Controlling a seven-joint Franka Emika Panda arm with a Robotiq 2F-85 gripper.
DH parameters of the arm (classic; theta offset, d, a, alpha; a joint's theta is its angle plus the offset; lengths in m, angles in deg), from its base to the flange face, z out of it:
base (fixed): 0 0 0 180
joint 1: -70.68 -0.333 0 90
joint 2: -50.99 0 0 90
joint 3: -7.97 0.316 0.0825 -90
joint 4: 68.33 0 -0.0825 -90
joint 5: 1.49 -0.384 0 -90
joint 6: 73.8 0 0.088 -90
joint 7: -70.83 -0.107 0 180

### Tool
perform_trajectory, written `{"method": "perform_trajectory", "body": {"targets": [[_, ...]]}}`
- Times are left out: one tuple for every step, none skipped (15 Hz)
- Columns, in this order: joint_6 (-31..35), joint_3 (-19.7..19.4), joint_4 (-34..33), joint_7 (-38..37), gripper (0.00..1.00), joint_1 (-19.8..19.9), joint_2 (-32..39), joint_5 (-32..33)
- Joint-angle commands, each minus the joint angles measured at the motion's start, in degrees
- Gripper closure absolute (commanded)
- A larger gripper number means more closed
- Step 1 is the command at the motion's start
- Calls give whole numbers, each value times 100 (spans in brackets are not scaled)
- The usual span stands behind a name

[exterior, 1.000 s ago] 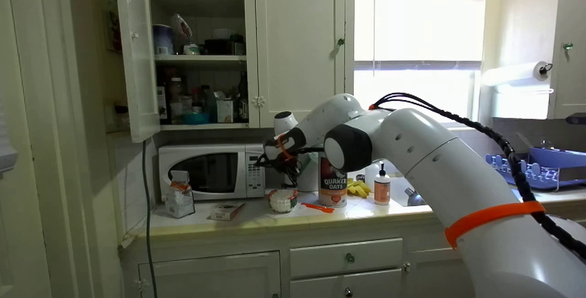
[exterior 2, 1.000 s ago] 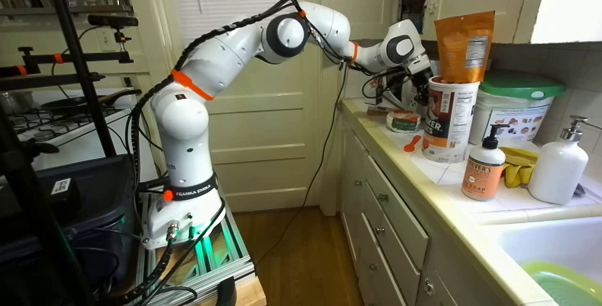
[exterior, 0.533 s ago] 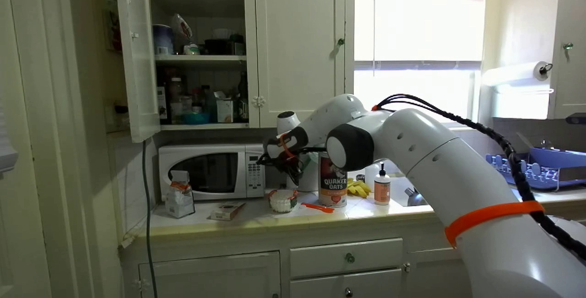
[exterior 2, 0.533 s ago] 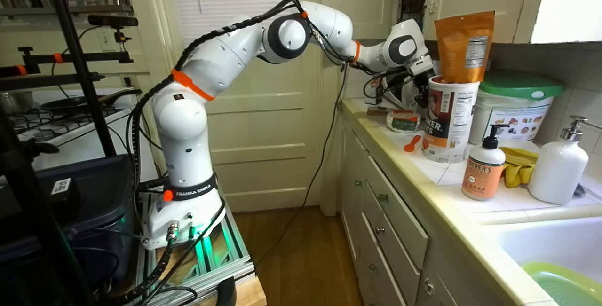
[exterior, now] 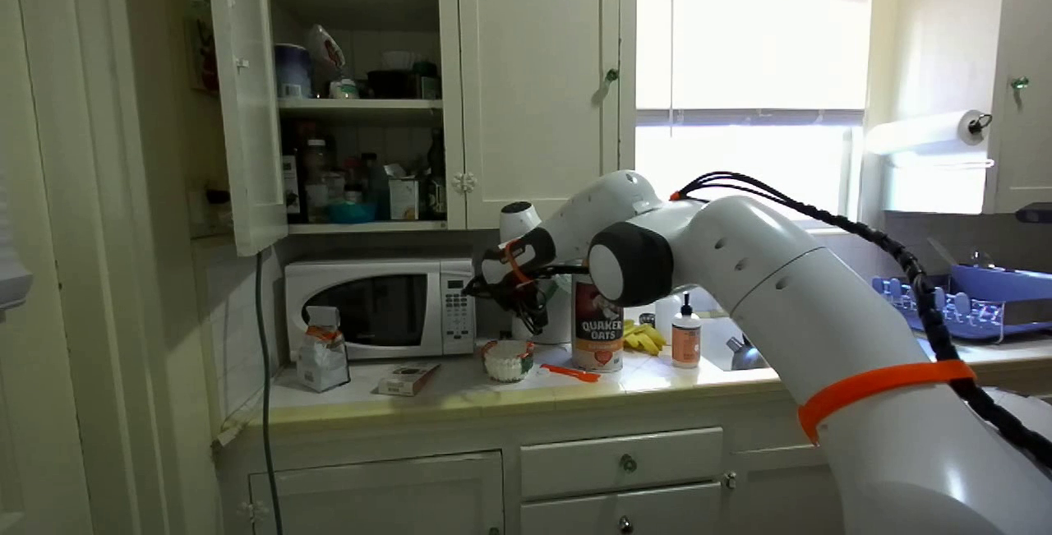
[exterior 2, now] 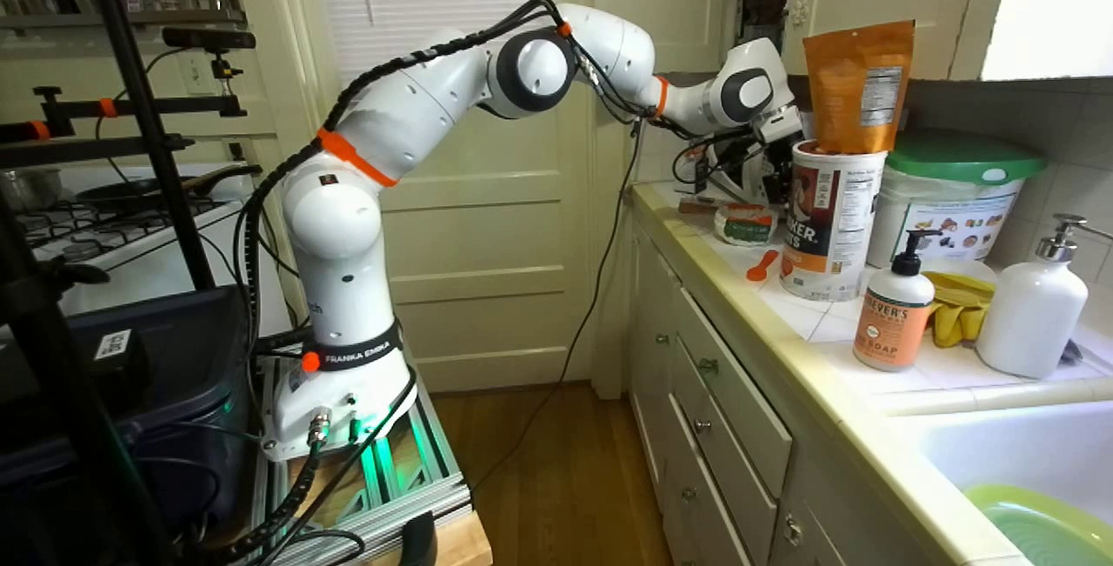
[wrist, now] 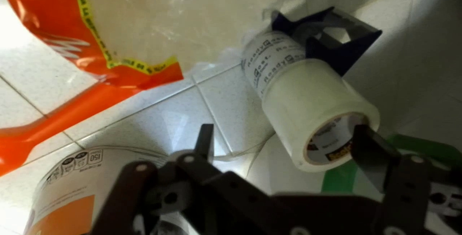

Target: Move the tape to the back of the counter

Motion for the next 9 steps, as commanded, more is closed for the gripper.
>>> {"method": "perform_trajectory", "body": {"targets": [[-163, 135, -285, 51, 0, 92, 130, -119], [-157, 173, -291, 86, 0, 108, 128, -140], [-198, 187, -305, 86, 0, 110, 130, -147], [-238, 165, -315, 46, 0, 93, 133, -123], [-221, 186, -302, 67, 0, 99, 118, -133], [-141, 166, -236, 42, 1, 66, 65, -95], [60, 101, -107, -20, 0, -5, -32, 2], [335, 57, 94, -50, 0, -83, -209, 88], [456, 127, 259, 49, 0, -89, -390, 47]]}}
